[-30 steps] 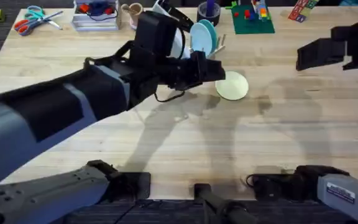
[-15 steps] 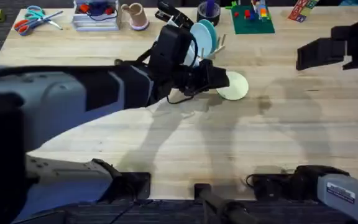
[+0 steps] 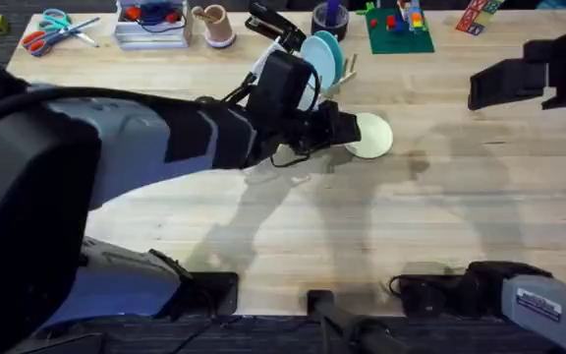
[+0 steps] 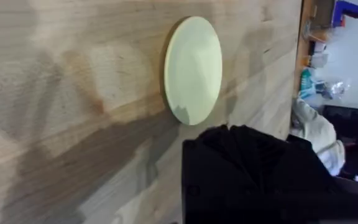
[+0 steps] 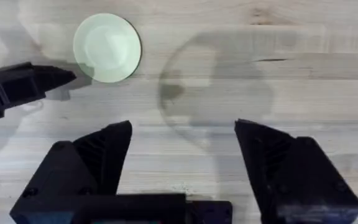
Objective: Pick up the plates from the table one by one and place each into a slot on the dish rack.
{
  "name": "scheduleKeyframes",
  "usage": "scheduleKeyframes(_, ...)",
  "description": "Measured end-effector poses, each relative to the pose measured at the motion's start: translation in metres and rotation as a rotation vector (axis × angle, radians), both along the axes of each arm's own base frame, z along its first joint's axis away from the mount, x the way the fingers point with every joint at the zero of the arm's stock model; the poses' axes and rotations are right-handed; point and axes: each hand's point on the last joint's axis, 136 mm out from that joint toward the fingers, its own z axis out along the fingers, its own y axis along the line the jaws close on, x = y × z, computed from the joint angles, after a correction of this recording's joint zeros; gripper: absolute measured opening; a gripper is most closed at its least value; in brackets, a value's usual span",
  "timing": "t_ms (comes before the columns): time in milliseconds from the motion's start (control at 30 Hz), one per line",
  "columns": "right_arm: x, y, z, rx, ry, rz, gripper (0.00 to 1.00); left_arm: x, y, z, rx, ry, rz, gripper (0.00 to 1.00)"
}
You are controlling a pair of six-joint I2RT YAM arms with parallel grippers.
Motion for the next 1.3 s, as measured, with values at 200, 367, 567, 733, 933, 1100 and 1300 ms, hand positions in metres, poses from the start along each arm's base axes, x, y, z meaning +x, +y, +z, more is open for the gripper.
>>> scheduleKeyframes(200,0.000,0.000,0.000,0.000,0.000,-0.001,0.995,0.002,-0.001,-0.007,0.044,0.019,0.000,0.040)
scheduleKeyframes(367,0.000,0.000,0.000,0.000,-0.001,-0.001,0.995,0.015,-0.018,-0.010,0.056,0.005,-0.031,0.040)
scheduleKeyframes(567,0.000,0.000,0.000,0.000,-0.001,0.000,0.995,0.018,-0.017,-0.018,0.090,0.013,-0.029,0.040)
scheduleKeyframes(733,0.000,0.000,0.000,0.000,-0.001,0.000,0.995,0.015,-0.013,-0.023,0.114,0.028,-0.032,0.040)
scheduleKeyframes(933,0.000,0.000,0.000,0.000,-0.002,0.000,0.995,0.018,-0.013,-0.034,0.119,0.035,-0.037,0.039)
scheduleKeyframes(1100,0.000,0.000,0.000,0.000,-0.002,0.000,0.995,0.019,-0.016,-0.042,0.111,0.040,-0.046,0.040)
scheduleKeyframes(1300,0.000,0.000,0.000,0.000,-0.001,0.000,0.995,0.022,-0.018,-0.047,0.106,0.052,-0.051,0.041)
